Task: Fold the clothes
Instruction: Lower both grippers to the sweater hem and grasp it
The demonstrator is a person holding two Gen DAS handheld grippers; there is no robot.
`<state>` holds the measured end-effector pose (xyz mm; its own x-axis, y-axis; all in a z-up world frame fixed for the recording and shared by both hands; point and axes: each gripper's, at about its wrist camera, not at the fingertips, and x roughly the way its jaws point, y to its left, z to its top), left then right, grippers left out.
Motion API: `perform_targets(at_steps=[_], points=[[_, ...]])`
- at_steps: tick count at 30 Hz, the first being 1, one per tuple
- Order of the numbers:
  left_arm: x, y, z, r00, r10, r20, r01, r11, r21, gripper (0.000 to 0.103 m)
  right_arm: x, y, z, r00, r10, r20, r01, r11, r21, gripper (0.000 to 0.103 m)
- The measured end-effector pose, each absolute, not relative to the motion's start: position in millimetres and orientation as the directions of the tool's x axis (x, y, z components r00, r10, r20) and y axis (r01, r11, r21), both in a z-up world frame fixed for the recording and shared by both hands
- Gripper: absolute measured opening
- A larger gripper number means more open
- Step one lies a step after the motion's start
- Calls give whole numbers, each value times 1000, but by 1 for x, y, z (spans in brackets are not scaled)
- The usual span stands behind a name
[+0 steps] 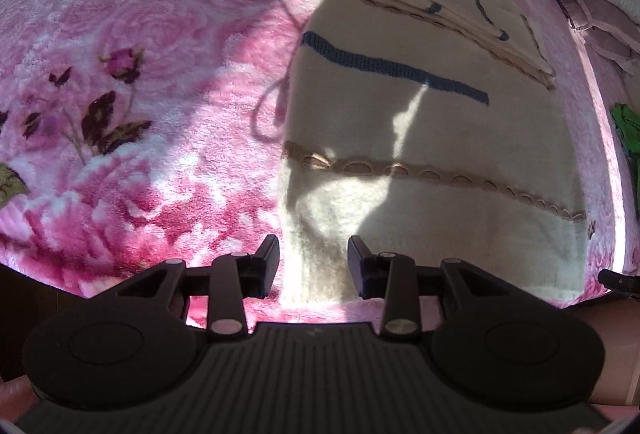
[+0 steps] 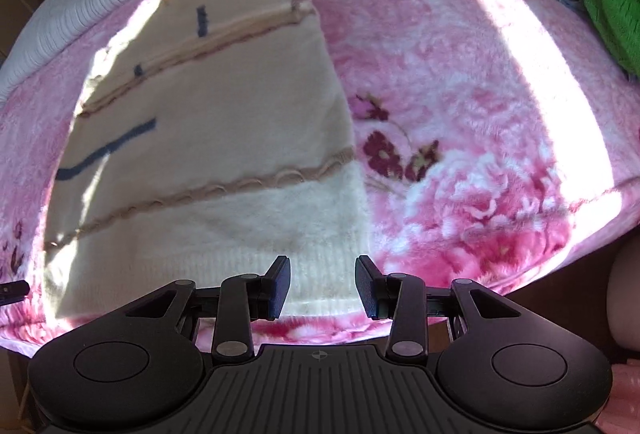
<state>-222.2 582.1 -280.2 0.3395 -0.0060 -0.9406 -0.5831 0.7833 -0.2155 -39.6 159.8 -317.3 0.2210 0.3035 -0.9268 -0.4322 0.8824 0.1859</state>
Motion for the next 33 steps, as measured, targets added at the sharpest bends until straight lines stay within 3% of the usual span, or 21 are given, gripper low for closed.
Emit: perform_targets(at_steps=[8, 12, 20, 33], points=[[-233, 602, -314, 415, -79, -907, -613, 712, -343, 33, -18, 122, -353, 197, 397, -897, -324, 889, 323, 40], [-238, 614, -325, 506, -146, -850, -610, 636, -473, 33, -2, 110, -359, 201, 485, -851, -272, 862, 427, 40], [-242, 633, -346, 610, -217, -762, -593, 512, -621, 31, 18, 98, -382, 172, 601, -781, -212, 796, 566, 40], [-238, 637, -362, 679, -276, -680, -499, 506, -704, 29, 33, 105, -405, 57, 764, -643, -242, 635, 733, 40]])
